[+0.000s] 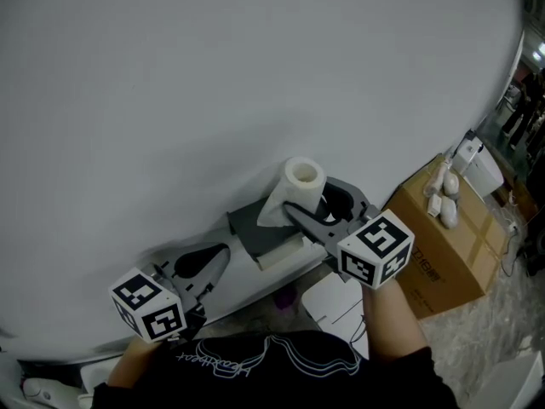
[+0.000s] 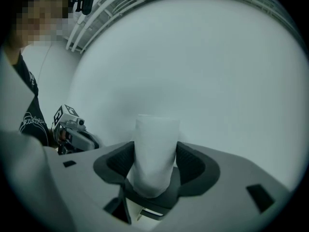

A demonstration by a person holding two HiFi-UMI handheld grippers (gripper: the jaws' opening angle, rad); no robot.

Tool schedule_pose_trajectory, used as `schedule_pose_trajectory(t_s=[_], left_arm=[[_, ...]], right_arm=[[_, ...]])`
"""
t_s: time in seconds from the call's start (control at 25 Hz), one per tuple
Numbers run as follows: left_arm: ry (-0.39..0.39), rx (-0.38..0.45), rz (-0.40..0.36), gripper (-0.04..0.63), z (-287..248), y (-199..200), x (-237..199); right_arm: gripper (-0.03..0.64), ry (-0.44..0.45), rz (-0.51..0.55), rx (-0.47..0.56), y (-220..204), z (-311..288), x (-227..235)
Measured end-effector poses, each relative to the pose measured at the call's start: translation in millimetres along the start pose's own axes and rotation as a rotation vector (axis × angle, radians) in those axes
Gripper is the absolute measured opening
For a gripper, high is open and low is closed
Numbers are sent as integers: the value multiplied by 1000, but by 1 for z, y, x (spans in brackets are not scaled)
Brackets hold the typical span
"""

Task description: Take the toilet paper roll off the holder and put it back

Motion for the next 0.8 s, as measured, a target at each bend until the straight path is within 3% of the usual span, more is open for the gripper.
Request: schedule_pose_trajectory(t_s=[0.8], left_arm=[[-8,31,-6,5,13,7,11]], right_arm=[[265,-40,39,-1,16,11,-10]])
Point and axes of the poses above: the fingertips, and each gripper's own axes: z backward along the fingers, x to its right, y out of its top, the point moved 3 cm from there along z, backward along the fingers
